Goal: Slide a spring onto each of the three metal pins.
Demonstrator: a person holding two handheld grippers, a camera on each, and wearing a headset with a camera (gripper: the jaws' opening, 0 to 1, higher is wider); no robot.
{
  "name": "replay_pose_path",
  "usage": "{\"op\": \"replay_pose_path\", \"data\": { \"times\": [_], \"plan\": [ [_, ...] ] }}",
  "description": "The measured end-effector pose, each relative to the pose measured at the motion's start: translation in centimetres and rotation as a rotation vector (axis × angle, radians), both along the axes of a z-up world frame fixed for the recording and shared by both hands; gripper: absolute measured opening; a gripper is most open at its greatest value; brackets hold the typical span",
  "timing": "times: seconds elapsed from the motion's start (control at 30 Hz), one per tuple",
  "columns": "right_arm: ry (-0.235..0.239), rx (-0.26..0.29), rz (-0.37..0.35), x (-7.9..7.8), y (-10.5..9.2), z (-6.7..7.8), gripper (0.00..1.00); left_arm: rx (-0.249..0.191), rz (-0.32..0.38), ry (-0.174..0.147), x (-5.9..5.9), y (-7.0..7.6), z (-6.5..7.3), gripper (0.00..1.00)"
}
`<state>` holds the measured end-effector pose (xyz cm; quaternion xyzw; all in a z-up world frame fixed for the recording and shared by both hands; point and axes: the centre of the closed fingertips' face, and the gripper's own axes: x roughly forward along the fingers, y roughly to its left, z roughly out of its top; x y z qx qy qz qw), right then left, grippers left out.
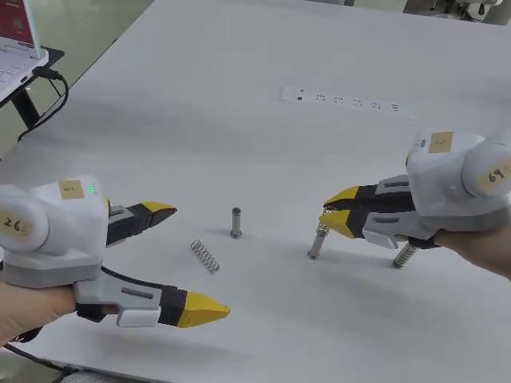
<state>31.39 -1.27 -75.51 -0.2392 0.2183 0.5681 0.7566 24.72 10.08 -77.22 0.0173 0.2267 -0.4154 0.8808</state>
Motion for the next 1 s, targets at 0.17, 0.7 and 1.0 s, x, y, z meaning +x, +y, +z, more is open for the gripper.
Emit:
{"op": "replay_pose_path", "data": {
  "times": [0.17,0.7,1.0],
  "plan": [
    [0.011,-0.002,-0.004,0.1,-0.1,-0.4,0.06,0.001,0.004,0.002,-0.1,0.1,-0.1,0.98],
    [0.067,-0.047,-0.012,0.2,-0.1,-4.0,0.07,0.001,0.014,0.009,-0.1,0.4,-0.4,0.98],
    [0.086,-0.063,-0.013,0.4,-0.2,-5.3,0.07,0.002,0.014,0.009,-0.1,0.4,-0.3,0.98]
  ]
}}
